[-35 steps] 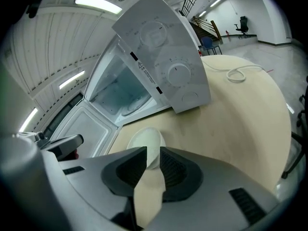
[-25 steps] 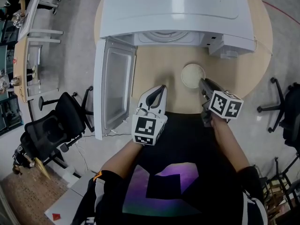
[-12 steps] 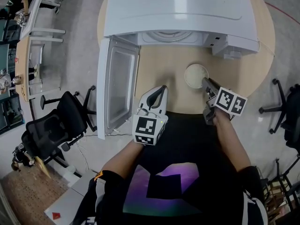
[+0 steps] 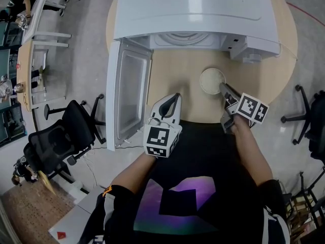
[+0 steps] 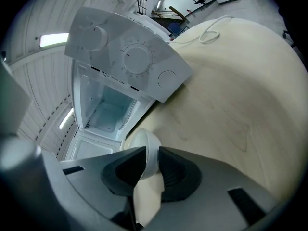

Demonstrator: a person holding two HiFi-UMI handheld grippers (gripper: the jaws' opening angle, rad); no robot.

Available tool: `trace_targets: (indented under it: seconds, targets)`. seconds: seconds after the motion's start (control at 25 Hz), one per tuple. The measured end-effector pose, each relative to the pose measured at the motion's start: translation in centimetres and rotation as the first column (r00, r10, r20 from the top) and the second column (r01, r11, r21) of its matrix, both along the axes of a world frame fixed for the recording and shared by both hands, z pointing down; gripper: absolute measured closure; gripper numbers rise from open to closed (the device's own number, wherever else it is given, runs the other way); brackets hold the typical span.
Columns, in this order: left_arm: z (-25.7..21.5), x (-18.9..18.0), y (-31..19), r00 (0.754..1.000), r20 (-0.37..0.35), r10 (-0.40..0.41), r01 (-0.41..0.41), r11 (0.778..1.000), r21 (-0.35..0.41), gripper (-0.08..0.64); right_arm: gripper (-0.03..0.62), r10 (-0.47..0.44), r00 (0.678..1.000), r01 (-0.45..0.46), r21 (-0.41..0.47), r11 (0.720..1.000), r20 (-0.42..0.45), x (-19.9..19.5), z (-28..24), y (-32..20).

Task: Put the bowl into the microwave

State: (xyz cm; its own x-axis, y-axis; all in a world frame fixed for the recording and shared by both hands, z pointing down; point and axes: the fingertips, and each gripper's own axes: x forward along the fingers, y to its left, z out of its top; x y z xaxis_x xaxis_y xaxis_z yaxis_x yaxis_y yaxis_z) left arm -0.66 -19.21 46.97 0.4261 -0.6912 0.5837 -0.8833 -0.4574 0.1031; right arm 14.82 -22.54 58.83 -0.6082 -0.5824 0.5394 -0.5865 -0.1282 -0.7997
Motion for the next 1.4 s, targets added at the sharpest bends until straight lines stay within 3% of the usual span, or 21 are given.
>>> trace_targets:
  seconds: [0.72,1.4]
  targets:
    - [-0.5,-2.6,0.6,0.999,-0.008,-0.051,0.051,0.999,0.015,0.512,0.538,0.046,0.999,-0.046,0.005,0.999,0.021,-1.2,-1.0,0.0]
    - [-0.9,-4.0,0.2,0.997,-0.035,-0.063,0.064,0.997,0.032,0.512,0.540,0.062,0.989,-0.074,0.084,0.994,0.136,-4.5,-7.0,-2.7]
